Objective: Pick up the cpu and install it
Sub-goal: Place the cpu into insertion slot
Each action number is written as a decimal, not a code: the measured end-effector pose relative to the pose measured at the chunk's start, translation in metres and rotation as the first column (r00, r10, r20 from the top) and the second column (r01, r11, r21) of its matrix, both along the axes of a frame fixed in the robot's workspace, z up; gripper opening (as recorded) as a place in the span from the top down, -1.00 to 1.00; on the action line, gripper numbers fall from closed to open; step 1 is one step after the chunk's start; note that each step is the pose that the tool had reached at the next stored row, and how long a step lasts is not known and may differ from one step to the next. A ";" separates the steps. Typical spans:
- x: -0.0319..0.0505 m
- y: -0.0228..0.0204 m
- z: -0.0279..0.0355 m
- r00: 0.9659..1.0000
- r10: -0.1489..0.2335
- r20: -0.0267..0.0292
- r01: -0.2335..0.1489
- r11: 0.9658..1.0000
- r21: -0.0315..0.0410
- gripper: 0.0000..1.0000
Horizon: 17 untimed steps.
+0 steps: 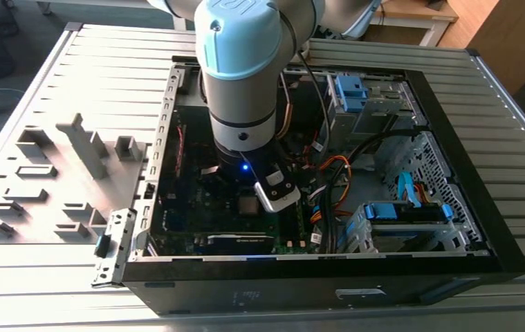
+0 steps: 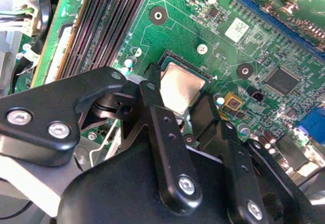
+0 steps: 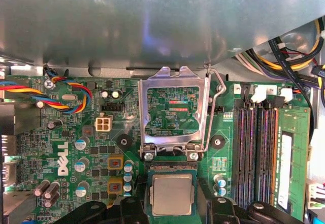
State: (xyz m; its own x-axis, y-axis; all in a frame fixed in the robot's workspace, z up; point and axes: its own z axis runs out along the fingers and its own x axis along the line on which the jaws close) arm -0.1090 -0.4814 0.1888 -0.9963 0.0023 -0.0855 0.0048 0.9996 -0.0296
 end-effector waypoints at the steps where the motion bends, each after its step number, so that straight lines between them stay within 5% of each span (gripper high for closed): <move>1: 0.0000 0.0000 0.0000 1.000 0.000 0.000 0.000 1.000 0.000 0.05; 17: 0.0000 0.0000 0.0053 1.000 0.000 0.000 0.000 1.000 0.000 0.05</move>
State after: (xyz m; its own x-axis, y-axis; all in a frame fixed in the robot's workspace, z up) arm -0.1090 -0.4814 0.1941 -0.9963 0.0023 -0.0855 0.0048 0.9996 -0.0294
